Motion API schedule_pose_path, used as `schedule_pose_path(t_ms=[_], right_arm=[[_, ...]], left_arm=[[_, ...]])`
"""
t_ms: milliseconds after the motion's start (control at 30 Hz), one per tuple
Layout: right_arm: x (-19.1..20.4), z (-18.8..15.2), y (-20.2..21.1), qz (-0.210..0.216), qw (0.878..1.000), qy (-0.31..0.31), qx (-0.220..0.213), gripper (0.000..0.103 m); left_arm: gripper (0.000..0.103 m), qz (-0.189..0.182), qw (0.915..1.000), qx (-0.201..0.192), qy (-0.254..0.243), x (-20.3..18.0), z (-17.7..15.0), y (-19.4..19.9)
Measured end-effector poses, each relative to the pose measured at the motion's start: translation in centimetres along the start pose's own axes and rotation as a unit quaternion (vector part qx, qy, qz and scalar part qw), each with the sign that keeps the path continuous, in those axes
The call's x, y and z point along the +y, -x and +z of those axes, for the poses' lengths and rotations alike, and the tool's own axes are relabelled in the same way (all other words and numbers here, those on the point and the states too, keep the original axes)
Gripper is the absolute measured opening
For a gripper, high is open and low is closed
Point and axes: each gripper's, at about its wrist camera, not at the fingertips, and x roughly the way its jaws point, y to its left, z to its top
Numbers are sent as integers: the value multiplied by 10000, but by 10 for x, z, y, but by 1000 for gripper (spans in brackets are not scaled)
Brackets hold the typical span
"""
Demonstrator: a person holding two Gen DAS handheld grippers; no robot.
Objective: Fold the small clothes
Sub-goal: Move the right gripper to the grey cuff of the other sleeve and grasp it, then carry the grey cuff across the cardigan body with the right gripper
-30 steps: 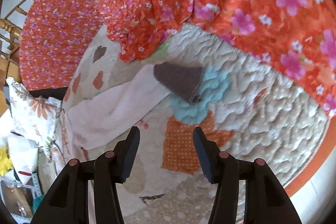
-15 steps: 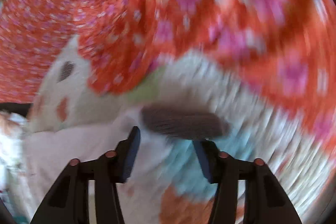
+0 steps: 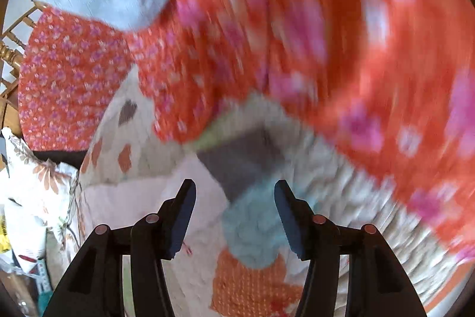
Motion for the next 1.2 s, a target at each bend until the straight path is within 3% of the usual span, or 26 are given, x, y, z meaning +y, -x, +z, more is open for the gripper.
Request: schedule_pose_path(t_ms=[67,233,300,333,467,600,733,900,1033,1200], right_arm=[[-6,-8,-18,27,9999,-147,70,60],[-5,7,-33,119,9990,-285,-336,60],[-3,14,-40,149,9983,-354,-431,48],[-1,16,-42,58,9983,-388,-426,13],[-3,14,-34,194,9970,-677,-327,9],[21,2,-6,495,9971,-373,-447,9],[72,-9,23,748,9961,145,-450,9],[177,-26,34,927,9898,1046,-281,9],[279,-58,9,1247,9770,1724,145,9],[392,-125,-44,1428,9545,2530,675,9]], left_arm=[[77,17,10000,-8,-90,-7,-2,1],[77,125,9998,-35,-115,-10,-3,5],[77,76,10000,-33,7,-4,-2,9],[77,56,10000,-43,36,-3,-2,11],[77,113,9997,-198,18,10,2,23],[77,71,9994,-319,90,33,19,23],[77,-15,9975,-643,290,65,51,18],[77,62,9898,-1223,733,117,103,15],[77,251,9799,-1554,1226,172,135,11],[77,444,9631,-1759,1987,249,135,7]])
